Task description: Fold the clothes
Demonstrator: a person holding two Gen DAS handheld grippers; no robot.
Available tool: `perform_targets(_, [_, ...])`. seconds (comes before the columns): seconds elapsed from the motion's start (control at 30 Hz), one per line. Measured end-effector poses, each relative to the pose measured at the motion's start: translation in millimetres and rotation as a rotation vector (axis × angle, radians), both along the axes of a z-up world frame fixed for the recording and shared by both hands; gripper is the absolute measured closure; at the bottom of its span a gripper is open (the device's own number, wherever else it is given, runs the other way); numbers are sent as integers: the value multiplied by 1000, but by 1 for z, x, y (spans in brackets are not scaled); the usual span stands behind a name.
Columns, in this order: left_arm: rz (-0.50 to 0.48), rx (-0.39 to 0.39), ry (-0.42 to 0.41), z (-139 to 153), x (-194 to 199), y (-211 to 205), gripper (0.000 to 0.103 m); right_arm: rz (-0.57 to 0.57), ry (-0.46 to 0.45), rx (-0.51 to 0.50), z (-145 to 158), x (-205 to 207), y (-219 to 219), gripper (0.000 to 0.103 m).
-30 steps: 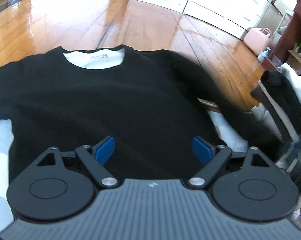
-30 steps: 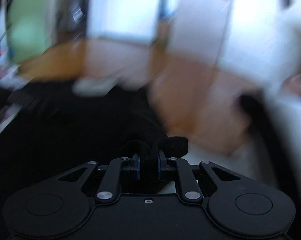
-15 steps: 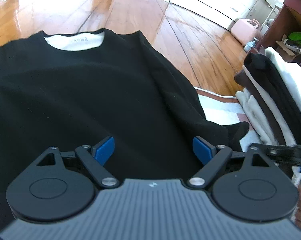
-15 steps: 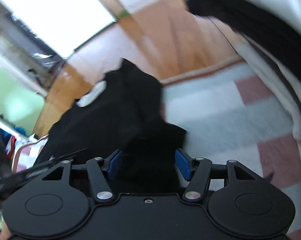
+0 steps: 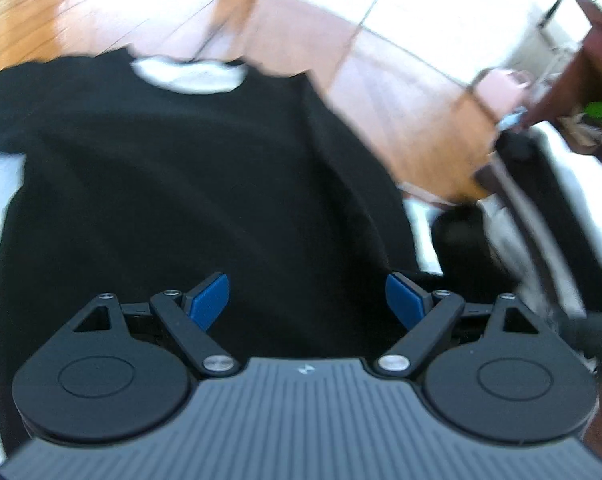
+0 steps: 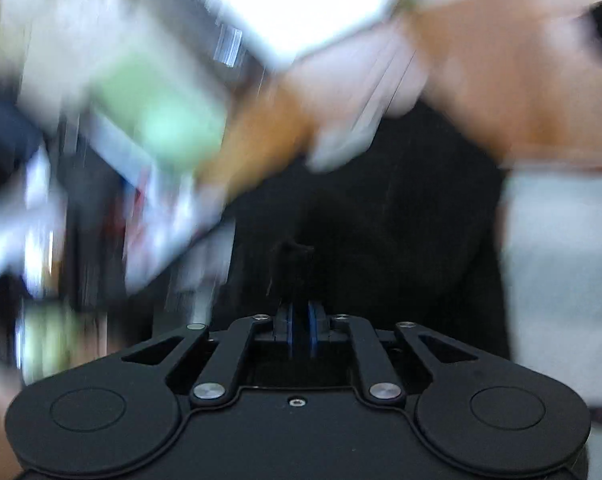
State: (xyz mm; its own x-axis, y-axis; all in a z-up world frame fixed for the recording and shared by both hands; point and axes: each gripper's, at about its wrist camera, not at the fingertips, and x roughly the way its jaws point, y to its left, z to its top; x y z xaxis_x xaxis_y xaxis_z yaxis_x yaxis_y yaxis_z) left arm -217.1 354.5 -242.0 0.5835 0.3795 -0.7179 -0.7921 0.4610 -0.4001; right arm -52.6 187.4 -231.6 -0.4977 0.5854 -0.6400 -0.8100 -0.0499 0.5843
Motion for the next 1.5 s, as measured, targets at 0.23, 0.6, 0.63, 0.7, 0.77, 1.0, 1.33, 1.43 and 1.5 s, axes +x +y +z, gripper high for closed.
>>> perform_targets(0.23, [-1, -42, -1, 3, -22, -2, 17, 72, 16, -41, -3, -21, -4, 77])
perform_targets(0.6, [-262, -202, -22, -20, 6, -21, 101, -370, 222, -172, -42, 57, -4, 53])
perform_targets(0.63, [-271, -159, -27, -10, 6, -23, 101, -380, 214, -180, -44, 58, -3, 53])
perform_targets(0.7, [-248, -57, -60, 18, 0, -18, 101, -385, 175, -176, -48, 53, 2, 53])
perform_targets(0.77, [-186, -2, -131, 46, -18, -4, 101, -374, 85, -186, -45, 45, 3, 53])
perform_targets(1.0, [16, 10, 34, 37, -74, 39, 80, -238, -252, -214, -39, 3, 9, 43])
perform_targets(1.33, [90, -85, 110, -2, -101, 46, 71, -190, -395, -193, -36, -13, 9, 42])
perform_targets(1.43, [68, -141, 20, -4, -103, 47, 63, -212, -390, -150, -31, -11, 8, 42])
perform_targets(1.5, [17, -181, -23, -11, -98, 49, 60, -209, -391, -114, -26, -16, 11, 42])
